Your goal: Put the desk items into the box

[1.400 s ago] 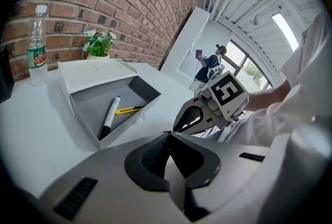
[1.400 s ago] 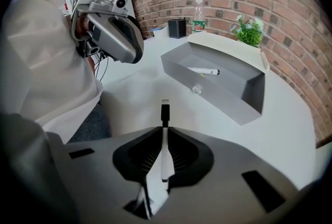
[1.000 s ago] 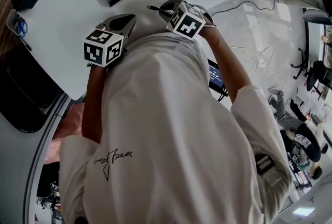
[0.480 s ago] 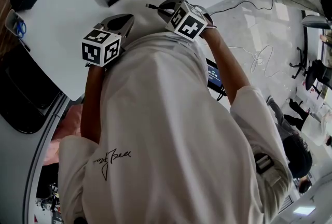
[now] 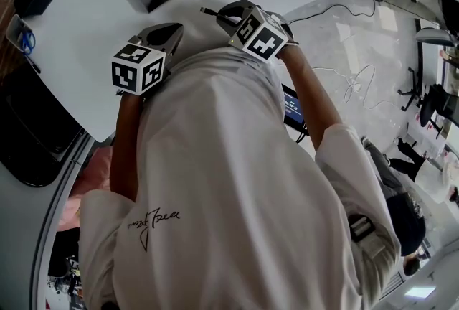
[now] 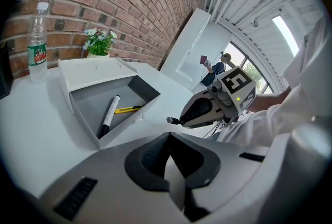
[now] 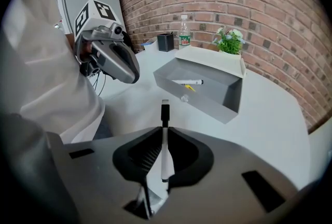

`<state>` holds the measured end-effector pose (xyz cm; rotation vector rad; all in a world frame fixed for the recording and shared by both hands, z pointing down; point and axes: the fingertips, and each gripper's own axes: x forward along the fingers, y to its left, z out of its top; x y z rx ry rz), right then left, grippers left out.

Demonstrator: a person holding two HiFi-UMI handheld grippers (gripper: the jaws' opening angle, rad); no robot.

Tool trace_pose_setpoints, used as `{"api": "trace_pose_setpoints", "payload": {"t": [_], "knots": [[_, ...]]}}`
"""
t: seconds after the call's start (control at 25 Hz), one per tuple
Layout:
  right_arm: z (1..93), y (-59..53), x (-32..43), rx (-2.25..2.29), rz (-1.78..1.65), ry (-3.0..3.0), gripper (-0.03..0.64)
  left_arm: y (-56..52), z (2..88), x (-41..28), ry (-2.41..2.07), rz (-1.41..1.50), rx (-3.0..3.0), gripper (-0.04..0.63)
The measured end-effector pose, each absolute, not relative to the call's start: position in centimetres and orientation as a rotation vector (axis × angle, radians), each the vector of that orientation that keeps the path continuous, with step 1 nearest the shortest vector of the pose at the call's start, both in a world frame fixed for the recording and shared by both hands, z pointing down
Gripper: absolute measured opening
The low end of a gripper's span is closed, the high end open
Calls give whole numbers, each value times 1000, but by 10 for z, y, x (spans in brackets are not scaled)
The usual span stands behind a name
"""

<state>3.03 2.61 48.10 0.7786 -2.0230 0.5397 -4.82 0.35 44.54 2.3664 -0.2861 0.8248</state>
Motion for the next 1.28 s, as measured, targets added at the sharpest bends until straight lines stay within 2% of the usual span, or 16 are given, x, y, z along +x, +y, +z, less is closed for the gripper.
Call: {"api": "trace_pose_setpoints", "payload": {"t": [1.28], "knots": [[444, -27, 45, 750, 360, -2031, 55, 0, 448, -49, -307, 801, 2333, 5]]}}
